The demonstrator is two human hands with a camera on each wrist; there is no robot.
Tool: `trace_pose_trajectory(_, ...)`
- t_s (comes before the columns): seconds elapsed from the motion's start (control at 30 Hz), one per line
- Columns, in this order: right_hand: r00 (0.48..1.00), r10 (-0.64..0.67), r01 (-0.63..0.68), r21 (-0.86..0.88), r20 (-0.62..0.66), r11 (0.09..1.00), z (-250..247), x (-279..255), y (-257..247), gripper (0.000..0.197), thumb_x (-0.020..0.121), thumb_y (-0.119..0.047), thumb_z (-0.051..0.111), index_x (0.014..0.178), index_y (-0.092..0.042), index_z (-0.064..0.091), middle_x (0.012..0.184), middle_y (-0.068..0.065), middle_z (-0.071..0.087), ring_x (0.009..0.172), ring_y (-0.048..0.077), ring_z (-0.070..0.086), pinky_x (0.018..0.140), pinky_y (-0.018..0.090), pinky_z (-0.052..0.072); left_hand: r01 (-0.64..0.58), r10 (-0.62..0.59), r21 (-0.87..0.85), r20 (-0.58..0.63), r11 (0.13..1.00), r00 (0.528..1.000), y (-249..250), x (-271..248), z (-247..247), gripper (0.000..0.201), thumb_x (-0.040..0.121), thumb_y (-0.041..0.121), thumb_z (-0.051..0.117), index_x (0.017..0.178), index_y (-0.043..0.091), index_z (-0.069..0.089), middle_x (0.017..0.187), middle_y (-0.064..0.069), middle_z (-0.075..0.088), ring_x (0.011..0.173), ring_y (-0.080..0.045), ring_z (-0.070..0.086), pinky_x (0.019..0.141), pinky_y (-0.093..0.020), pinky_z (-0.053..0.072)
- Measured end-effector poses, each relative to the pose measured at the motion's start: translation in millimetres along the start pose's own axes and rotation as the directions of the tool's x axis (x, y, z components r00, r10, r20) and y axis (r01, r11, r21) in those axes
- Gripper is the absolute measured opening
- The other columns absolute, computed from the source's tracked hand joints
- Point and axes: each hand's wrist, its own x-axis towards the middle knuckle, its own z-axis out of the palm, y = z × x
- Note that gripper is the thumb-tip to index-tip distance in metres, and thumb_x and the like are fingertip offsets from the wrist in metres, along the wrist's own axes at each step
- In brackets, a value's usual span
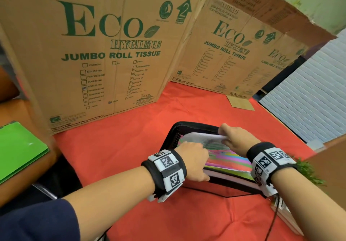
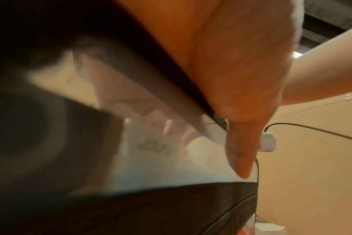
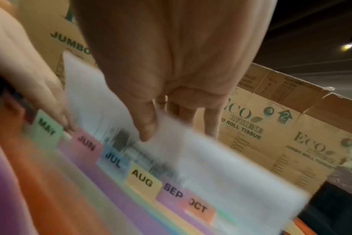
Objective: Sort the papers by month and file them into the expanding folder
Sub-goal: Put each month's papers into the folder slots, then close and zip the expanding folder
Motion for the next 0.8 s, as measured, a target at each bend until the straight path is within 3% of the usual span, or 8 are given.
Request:
trace_pose_trajectory(0.13,1.000,0.009,-0.010,0.015,0.027,1.000,3,-1,4,0.017,0.093,-0.011,0.047,0.102,-0.019,0.058,0.089,-0.003,0.062,0.080,0.023,0.055,0.065,0.029,0.036,-0.008,0.011,0.048,-0.070,0.999,0.997,-17,-11,0,0.054,0.084,0.057,0.060,0.111,0.010,0.056,0.112,-0.009,0.056,0.101,-0.029,0.056,0.083,-0.037,0.045)
trace_pose_trajectory(0.3,0.981,-0.011,0.009,0.012,0.194,1.000,14,-10,5,0.024,0.099,-0.034,0.045,0.112,-0.030,0.065,0.107,-0.007,0.071,0.102,0.019,0.064,0.085,0.032,0.049,-0.028,0.033,0.040,-0.128,0.999,0.991,-29,-17,7,0.059,0.083,0.062,0.058,0.111,0.011,0.057,0.111,-0.007,0.056,0.101,-0.027,0.055,0.085,-0.039,0.044)
trace_pose_trajectory(0.4,0.983,0.005,-0.054,0.265,0.182,0.963,4,-30,8,0.040,0.091,-0.064,0.044,0.105,-0.035,0.067,0.099,-0.017,0.070,0.095,0.005,0.064,0.085,0.028,0.048,-0.001,0.012,0.054,-0.187,0.999,0.982,-33,-16,6,0.052,0.084,0.059,0.057,0.108,0.013,0.060,0.106,-0.005,0.060,0.100,-0.027,0.054,0.086,-0.039,0.042)
trace_pose_trajectory(0.5,0.966,-0.059,-0.081,0.509,0.253,0.857,-3,-61,12,0.062,0.068,-0.085,0.052,0.115,-0.045,0.061,0.118,-0.028,0.062,0.110,-0.012,0.054,0.099,0.018,0.040,0.016,0.023,0.131,-0.284,0.991,0.959,-41,-13,2,0.045,0.086,0.058,0.052,0.098,0.018,0.069,0.096,0.000,0.063,0.101,-0.024,0.047,0.087,-0.037,0.034)
trace_pose_trajectory(0.6,0.959,-0.103,-0.021,0.430,0.265,0.902,13,-84,20,0.088,0.060,-0.076,0.070,0.137,-0.040,0.046,0.137,-0.028,0.048,0.126,-0.010,0.043,0.107,0.017,0.033,-0.029,0.063,0.106,-0.338,0.994,0.939,-52,-6,2,0.041,0.079,0.060,0.061,0.098,0.026,0.075,0.116,0.002,0.052,0.124,-0.023,0.035,0.109,-0.052,0.023)
trace_pose_trajectory(0.67,0.981,-0.069,0.022,0.249,0.184,0.968,29,-86,32,0.084,0.068,-0.063,0.070,0.141,-0.029,0.047,0.141,-0.017,0.048,0.130,0.002,0.045,0.108,0.021,0.034,-0.018,0.026,0.034,-0.258,0.999,0.966,-56,-1,-4,0.039,0.075,0.058,0.068,0.101,0.029,0.075,0.140,-0.003,0.039,0.142,-0.026,0.016,0.111,-0.068,0.010)
trace_pose_trajectory(0.73,0.997,-0.044,0.028,0.230,0.065,0.973,42,-87,41,0.058,0.080,-0.039,0.070,0.134,-0.025,0.056,0.136,-0.010,0.056,0.126,0.010,0.052,0.104,0.022,0.038,0.028,-0.035,-0.056,-0.137,0.998,0.990,-59,3,-10,0.036,0.074,0.052,0.072,0.103,0.030,0.072,0.149,-0.004,0.027,0.144,-0.028,0.012,0.111,-0.065,0.016)
trace_pose_trajectory(0.8,0.999,0.000,0.009,0.274,-0.036,0.962,49,-89,47,0.039,0.085,-0.025,0.069,0.124,-0.022,0.064,0.126,-0.007,0.064,0.118,0.015,0.059,0.098,0.025,0.043,0.032,-0.044,-0.098,-0.121,0.995,0.992,-61,8,-12,0.035,0.072,0.047,0.076,0.101,0.029,0.067,0.145,-0.004,0.028,0.131,-0.026,0.032,0.103,-0.050,0.034)
